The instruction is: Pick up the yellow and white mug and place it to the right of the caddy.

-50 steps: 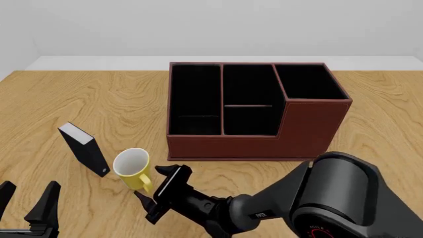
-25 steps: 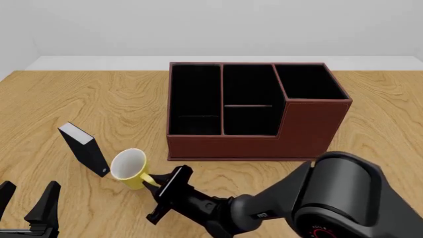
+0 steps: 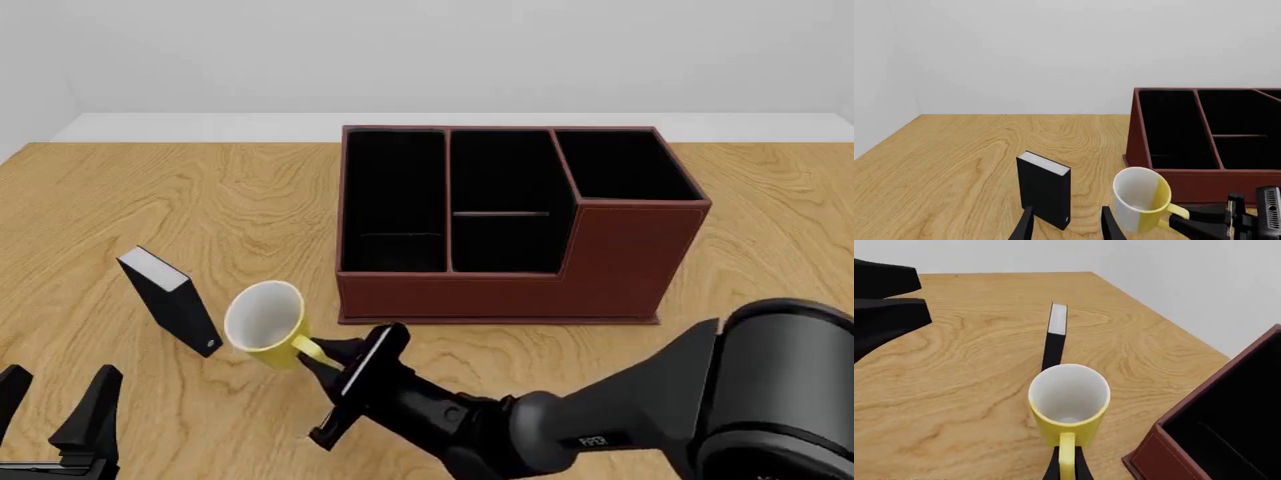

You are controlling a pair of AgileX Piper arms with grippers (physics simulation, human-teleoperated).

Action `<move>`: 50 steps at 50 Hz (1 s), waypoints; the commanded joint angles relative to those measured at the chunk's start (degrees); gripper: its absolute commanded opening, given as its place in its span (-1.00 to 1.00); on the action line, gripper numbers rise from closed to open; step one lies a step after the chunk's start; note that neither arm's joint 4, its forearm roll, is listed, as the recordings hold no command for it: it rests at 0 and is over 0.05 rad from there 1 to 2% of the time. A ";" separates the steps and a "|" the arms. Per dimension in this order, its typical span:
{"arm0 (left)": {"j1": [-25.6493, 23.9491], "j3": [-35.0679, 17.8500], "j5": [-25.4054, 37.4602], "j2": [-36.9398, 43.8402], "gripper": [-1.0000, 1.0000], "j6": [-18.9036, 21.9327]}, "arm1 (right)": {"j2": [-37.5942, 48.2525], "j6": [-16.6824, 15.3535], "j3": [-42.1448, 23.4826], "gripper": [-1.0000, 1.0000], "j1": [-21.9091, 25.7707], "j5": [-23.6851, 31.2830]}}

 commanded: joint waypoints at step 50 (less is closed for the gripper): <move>0.00 0.00 0.00 0.00 1.00 0.00 | -27.89 -5.24 16.51 -1.00 -1.60 1.97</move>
